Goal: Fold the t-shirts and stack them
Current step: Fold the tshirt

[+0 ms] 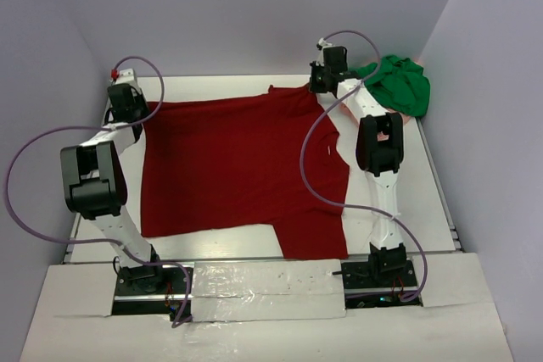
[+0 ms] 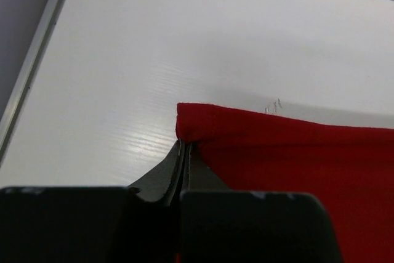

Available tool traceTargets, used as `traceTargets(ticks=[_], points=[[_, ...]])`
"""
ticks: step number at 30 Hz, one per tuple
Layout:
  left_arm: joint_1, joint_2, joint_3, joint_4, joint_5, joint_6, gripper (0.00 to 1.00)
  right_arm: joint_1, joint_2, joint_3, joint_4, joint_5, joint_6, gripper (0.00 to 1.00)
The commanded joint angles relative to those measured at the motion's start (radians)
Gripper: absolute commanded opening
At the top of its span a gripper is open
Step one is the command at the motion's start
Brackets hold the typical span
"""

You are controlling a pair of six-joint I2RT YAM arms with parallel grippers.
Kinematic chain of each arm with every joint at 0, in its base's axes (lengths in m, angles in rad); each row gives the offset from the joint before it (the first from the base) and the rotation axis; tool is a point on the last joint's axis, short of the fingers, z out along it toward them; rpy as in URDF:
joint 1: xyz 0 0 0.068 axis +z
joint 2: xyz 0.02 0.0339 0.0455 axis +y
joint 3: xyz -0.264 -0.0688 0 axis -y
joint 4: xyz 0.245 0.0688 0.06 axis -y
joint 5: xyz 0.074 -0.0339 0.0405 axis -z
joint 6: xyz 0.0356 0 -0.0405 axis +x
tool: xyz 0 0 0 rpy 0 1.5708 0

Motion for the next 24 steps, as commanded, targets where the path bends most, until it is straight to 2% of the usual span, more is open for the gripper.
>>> traceTargets(ticks=[1, 5, 11, 18, 24], points=[[-0.012, -0.060, -0.019, 0.053, 0.025, 0.017, 0.00, -0.004, -0.140, -0.013, 0.060, 0.027, -0.036, 0.00], [-0.010, -0.092, -0.048, -0.006, 0.079, 0.026, 0.00, -0.006, -0.165, -0.022, 0.046, 0.023, -0.045, 0.00], [-0.010, -0.155, -0.121, -0.062, 0.088, 0.046, 0.00, -0.004, -0.214, -0.054, 0.020, 0.009, -0.059, 0.00], [-0.012, -0.242, -0.256, -0.035, 0.110, 0.051, 0.00, -0.003, -0.290, -0.137, 0.002, -0.023, -0.067, 0.00], [-0.012, -0.308, -0.324, -0.059, 0.223, 0.064, 0.00, -0.004, -0.341, -0.212, -0.023, -0.034, -0.076, 0.00]])
